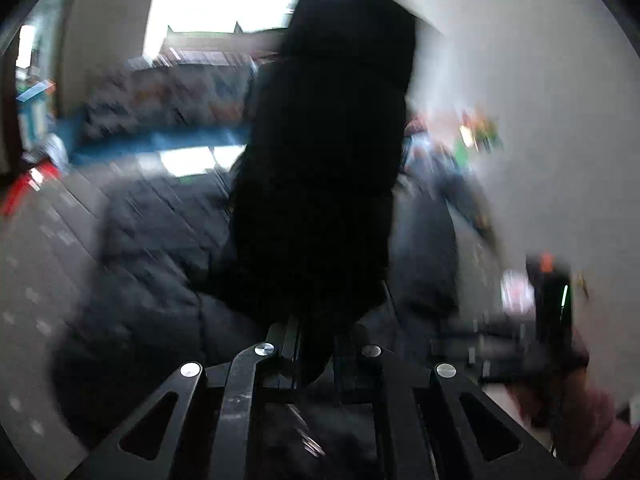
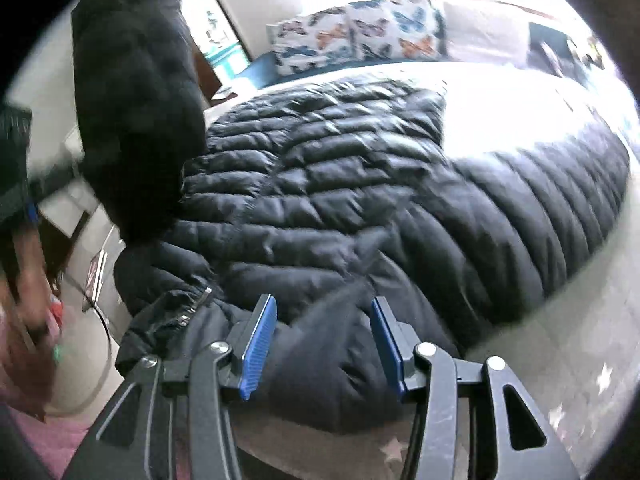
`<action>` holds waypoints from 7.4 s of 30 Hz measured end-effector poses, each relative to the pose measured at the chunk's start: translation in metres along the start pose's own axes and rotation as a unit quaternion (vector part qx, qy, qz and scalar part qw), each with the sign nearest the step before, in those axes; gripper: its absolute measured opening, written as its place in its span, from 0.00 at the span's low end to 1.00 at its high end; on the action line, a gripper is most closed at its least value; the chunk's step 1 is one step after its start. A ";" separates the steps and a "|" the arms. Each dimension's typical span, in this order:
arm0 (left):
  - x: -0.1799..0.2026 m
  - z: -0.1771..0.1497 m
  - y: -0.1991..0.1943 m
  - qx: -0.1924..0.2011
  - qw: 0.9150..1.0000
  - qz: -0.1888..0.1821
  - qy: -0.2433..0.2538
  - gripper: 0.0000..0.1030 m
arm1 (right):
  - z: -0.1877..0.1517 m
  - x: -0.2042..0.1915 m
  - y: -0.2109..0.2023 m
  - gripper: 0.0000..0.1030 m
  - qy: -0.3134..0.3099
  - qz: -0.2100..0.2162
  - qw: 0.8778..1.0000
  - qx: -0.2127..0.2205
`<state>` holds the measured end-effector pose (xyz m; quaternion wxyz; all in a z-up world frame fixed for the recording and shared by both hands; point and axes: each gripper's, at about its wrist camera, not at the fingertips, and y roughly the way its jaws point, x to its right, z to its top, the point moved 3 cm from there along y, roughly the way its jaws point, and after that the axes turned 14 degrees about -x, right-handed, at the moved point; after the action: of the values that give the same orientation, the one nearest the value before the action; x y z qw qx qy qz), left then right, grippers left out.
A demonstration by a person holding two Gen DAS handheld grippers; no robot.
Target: Fold large clothes
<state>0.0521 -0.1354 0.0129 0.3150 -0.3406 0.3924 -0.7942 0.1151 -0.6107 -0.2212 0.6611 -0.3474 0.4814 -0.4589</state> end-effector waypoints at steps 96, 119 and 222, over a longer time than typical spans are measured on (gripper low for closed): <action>-0.154 0.013 0.014 -0.101 0.989 0.081 -0.078 0.39 | 0.075 -0.007 0.029 0.34 -0.041 -0.058 0.997 0.007; -0.059 0.020 0.051 -0.115 0.992 0.040 0.012 0.39 | 0.058 -0.036 0.046 0.44 -0.106 -0.061 0.992 -0.008; -0.148 -0.075 -0.156 0.090 0.987 -0.084 -0.106 0.49 | 0.039 -0.202 0.068 0.11 -0.252 -0.068 0.962 0.075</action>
<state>0.0410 0.0855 0.0657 0.3162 -0.4248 0.2541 -0.8093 0.1476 -0.3975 -0.2067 0.7526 -0.4329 0.2386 -0.4350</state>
